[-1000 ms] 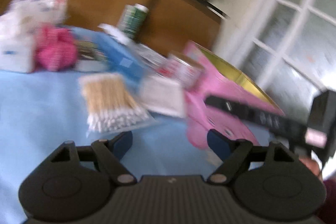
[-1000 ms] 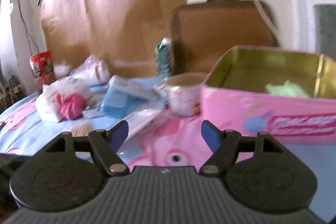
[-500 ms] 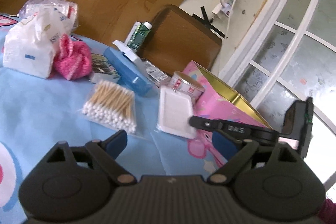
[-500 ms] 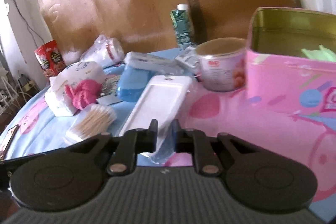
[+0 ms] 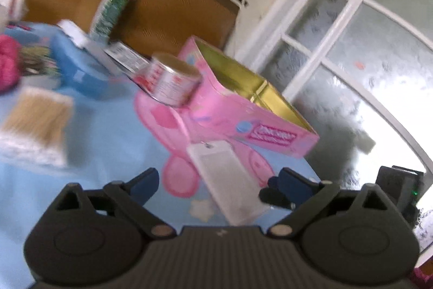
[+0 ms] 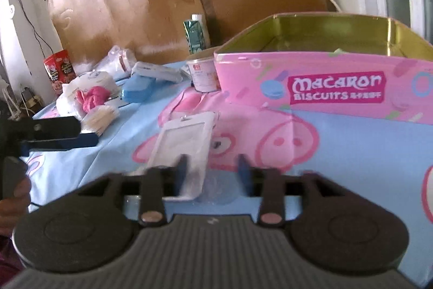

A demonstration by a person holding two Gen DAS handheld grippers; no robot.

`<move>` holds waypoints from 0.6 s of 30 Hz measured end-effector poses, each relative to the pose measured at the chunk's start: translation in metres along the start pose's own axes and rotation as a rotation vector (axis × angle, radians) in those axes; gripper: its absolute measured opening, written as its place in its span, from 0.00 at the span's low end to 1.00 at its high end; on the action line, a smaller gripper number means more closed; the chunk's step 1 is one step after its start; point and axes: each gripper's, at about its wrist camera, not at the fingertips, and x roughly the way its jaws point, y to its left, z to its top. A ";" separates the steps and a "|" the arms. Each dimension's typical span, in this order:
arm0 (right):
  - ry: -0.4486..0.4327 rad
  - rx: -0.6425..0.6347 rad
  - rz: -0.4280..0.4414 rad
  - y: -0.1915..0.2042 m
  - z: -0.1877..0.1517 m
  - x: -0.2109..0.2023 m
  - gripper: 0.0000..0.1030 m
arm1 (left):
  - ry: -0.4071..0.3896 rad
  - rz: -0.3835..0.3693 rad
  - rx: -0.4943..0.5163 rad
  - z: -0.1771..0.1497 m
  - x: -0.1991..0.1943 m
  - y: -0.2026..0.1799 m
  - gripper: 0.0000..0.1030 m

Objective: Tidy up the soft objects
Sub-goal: 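Grasp the white card holder with the right gripper, then lower the white card holder into the pink tin and open the right gripper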

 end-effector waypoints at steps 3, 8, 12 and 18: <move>-0.019 -0.071 0.037 0.011 -0.004 -0.001 0.73 | 0.055 0.011 -0.014 0.004 0.024 -0.006 0.97; 0.015 -0.223 0.047 0.029 -0.017 0.017 0.71 | 0.115 0.008 0.005 0.000 0.054 -0.015 0.78; -0.069 -0.309 0.036 0.050 -0.022 0.018 0.35 | 0.077 0.036 0.011 0.010 0.050 -0.022 0.78; -0.293 -0.371 -0.070 0.050 -0.003 0.003 0.27 | -0.018 -0.020 0.100 0.057 0.057 -0.053 0.78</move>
